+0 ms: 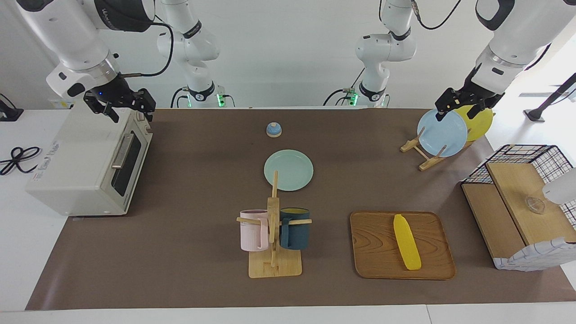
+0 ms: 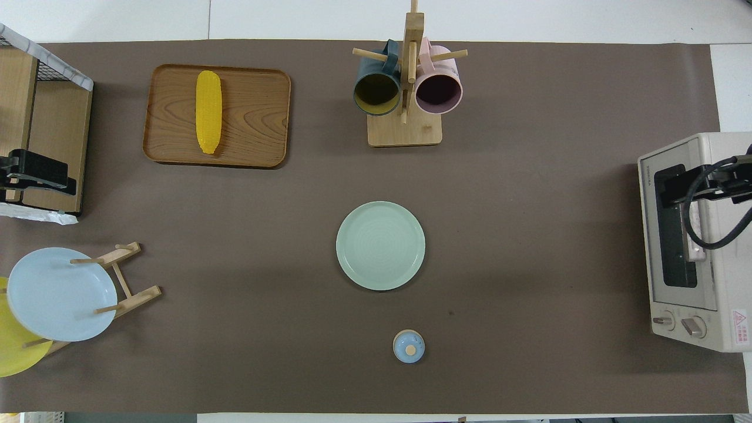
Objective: Put corn in oven
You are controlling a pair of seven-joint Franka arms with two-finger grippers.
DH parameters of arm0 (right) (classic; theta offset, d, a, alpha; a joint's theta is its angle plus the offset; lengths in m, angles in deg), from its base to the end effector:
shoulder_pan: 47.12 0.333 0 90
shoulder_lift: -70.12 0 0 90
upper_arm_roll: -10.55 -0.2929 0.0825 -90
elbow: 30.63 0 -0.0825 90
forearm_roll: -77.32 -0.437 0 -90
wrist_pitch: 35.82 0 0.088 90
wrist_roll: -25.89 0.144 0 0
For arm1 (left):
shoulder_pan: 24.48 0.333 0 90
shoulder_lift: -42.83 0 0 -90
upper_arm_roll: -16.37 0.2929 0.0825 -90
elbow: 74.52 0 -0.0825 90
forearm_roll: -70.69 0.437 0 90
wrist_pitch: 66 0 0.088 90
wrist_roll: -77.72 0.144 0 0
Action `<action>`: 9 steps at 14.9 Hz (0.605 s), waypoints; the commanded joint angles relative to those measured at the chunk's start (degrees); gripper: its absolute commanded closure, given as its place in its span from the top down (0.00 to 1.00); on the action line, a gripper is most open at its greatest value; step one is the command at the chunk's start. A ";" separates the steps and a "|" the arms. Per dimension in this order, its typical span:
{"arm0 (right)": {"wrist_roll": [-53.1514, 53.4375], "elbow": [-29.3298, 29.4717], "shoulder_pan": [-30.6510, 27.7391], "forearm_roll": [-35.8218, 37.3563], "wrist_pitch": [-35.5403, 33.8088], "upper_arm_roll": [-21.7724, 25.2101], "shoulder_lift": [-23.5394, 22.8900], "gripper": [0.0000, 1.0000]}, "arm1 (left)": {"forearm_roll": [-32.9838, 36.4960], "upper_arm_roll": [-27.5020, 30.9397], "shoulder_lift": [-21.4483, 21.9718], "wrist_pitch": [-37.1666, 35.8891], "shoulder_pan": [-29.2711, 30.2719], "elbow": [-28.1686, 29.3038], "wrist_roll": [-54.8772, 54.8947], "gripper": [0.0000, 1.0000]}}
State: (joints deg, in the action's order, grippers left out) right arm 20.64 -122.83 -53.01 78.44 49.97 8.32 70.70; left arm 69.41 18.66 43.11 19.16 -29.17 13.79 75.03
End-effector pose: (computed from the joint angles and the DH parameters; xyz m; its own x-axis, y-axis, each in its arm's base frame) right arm 0.5902 -0.0406 0.5447 0.9943 0.0266 -0.1030 0.0278 -0.9996 0.0106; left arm 0.5950 -0.0283 0.5756 0.9987 0.0032 -0.0511 0.0042 -0.9998 0.0201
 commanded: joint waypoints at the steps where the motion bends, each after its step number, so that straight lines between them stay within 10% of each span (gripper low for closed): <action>1: -1.61 -7.62 -1.66 -0.51 4.73 -0.23 4.07 0.00 | 0.84 -0.53 0.59 4.12 0.12 2.38 0.49 1.00; 9: -1.00 -24.34 -6.32 5.46 21.44 -0.06 8.30 0.00 | -3.29 -0.79 -17.56 13.71 -3.83 -3.64 0.67 1.00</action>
State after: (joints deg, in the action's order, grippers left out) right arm 19.42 -144.37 -58.13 81.77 69.50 8.51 77.28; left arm 67.64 17.40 33.81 31.22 -31.91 15.70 75.16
